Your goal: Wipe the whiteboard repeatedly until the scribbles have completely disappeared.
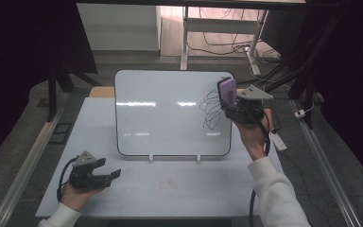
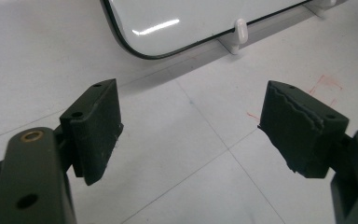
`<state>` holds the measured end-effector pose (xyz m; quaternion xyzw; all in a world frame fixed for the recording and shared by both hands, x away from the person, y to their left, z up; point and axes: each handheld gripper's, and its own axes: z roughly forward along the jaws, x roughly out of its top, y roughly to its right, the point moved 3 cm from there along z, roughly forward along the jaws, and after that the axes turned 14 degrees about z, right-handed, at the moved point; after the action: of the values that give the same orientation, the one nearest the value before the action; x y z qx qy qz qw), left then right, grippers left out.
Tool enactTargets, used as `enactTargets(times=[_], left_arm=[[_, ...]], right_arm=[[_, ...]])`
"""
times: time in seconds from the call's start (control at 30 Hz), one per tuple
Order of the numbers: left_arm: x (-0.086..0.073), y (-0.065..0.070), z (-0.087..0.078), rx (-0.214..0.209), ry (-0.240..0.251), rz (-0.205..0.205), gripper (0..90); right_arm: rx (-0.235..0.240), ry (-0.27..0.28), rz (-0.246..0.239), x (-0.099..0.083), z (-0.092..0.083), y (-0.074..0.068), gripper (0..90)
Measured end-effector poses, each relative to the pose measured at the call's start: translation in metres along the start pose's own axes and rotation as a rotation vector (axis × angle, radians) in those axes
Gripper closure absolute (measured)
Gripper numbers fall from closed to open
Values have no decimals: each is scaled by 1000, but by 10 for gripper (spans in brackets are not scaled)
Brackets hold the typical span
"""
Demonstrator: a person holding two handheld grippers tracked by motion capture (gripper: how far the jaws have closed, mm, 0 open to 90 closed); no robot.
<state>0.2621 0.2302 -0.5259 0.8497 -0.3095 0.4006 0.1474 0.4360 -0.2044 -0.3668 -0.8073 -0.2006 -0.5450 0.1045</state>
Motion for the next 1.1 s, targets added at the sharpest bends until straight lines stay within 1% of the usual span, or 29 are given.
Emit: enactTargets(times=[0.07, 0.2, 0.3, 0.37, 0.4, 0.43, 0.53, 0.57, 0.6, 0.63, 0.7, 0.77, 0.83, 0.9, 0.93, 1.0, 1.07, 1.1], left_arm=[[0, 0, 0, 0, -2, 1, 211], [0, 0, 0, 2, -1, -1, 212], [0, 0, 0, 1, -2, -1, 212], [0, -1, 0, 2, -3, -1, 212], [0, -1, -1, 3, -2, -3, 211], [0, -1, -1, 2, 1, -4, 211], [-1, -2, -1, -1, 1, -7, 211], [-1, -2, -1, -2, 1, -7, 211], [-1, -2, -1, -2, 0, -7, 211], [-1, -1, -1, -2, 0, -6, 211], [-1, -1, -1, -2, 2, -5, 211], [-1, -1, -2, -3, 4, -3, 211], [-1, -1, -1, -4, 4, -6, 211], [-1, -2, -1, -4, 1, -6, 211], [-1, -2, -1, -4, 0, -7, 211], [-1, -2, -1, -4, 1, -8, 211], [-1, -2, -1, -2, 2, -9, 211], [-1, -2, -1, -2, 1, -9, 210]], right_arm=[[-4, -9, -9, 4, 8, -3, 402], [-19, -9, -20, 11, 19, -8, 402], [-31, -23, -39, 13, 27, -13, 403], [-28, -38, -56, 11, 33, -20, 404], [-18, -48, -62, 9, 35, -25, 405], [-11, -59, -74, 6, 37, -31, 406], [-13, -88, -168, -5, 42, -51, 407], [-26, -87, -201, -7, 43, -54, 407], [-31, -89, -208, -7, 42, -54, 407], [-32, -93, -191, -5, 42, -52, 407], [-78, -84, -163, 2, 41, -40, 407], [-97, -66, -105, 12, 39, -25, 407], [-117, -51, -83, 20, 39, -14, 406], [-112, -48, -74, 25, 40, -10, 407], [-111, -48, -75, 25, 41, -12, 407], [-86, -54, -96, 22, 45, -22, 407], [-54, -64, -134, 16, 49, -38, 408], [-39, -72, -161, 11, 51, -47, 408]])
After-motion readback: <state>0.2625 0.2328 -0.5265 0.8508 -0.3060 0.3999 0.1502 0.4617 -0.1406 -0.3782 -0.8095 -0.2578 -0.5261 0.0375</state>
